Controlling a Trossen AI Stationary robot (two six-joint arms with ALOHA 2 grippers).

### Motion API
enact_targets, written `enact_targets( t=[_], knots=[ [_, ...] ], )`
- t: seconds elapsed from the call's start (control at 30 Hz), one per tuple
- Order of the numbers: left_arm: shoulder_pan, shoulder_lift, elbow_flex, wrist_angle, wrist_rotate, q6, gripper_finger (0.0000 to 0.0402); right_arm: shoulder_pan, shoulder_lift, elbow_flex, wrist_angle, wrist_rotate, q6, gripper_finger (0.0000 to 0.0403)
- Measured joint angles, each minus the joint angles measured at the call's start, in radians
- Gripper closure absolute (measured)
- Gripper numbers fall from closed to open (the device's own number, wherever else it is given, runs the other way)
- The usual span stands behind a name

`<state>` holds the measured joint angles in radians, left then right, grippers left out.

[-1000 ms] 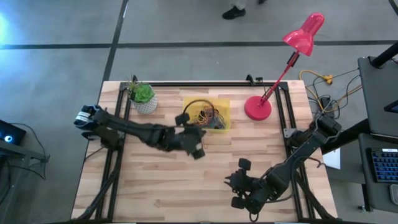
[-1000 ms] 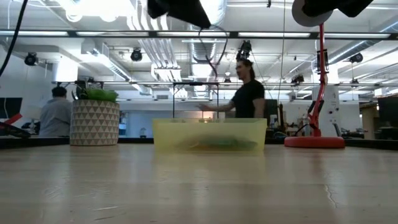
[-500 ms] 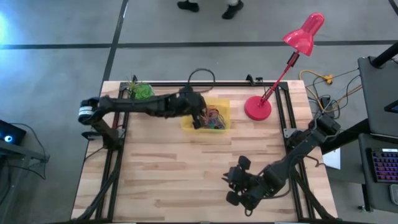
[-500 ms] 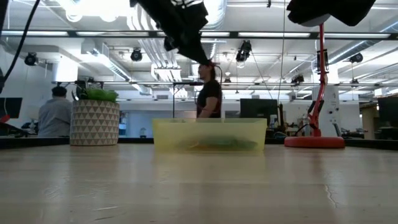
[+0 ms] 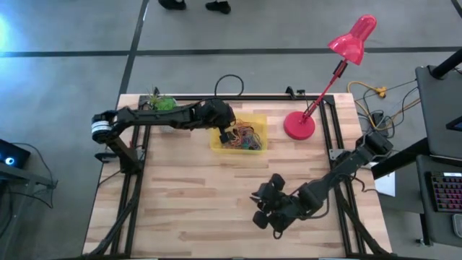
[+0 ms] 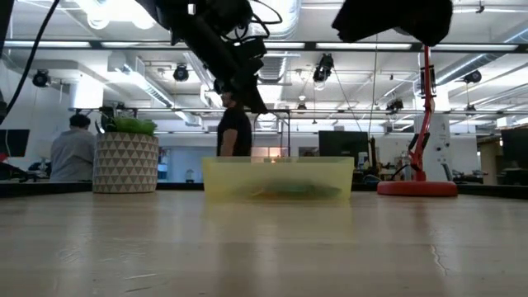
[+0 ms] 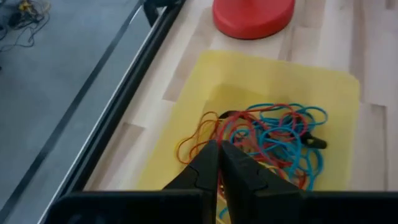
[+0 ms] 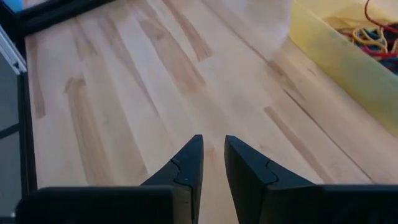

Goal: Pick and place rubber bands into bin
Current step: Put the red rubber band into the yellow bin, then return to Home Position

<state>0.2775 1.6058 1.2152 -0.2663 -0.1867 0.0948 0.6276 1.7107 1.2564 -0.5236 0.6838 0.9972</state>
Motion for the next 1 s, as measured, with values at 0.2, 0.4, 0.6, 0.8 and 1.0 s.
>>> enact_targets(
  t=[0.2,0.4,0.6,0.8,1.0],
  knots=[
    [0.023,0.003,-0.016,0.02,0.0,-0.002,0.0401,-0.025,0.0,0.02,0.043,0.0,-0.063,0.0346],
    [0.024,0.003,-0.02,0.029,0.039,0.043,0.0374,-0.036,0.0,0.046,0.042,0.0,-0.123,0.0346],
    [0.024,0.003,-0.024,0.031,0.039,0.043,0.0314,-0.051,0.0,0.048,0.034,0.0,-0.159,0.0346],
    [0.007,-0.043,-0.005,0.048,0.038,0.018,0.0291,-0.071,0.0,0.075,0.041,0.004,-0.26,0.0346],
    [-0.012,-0.188,-0.004,0.02,0.044,-0.003,0.0289,-0.089,-0.019,0.189,0.02,0.065,-0.494,0.0346]
  ],
)
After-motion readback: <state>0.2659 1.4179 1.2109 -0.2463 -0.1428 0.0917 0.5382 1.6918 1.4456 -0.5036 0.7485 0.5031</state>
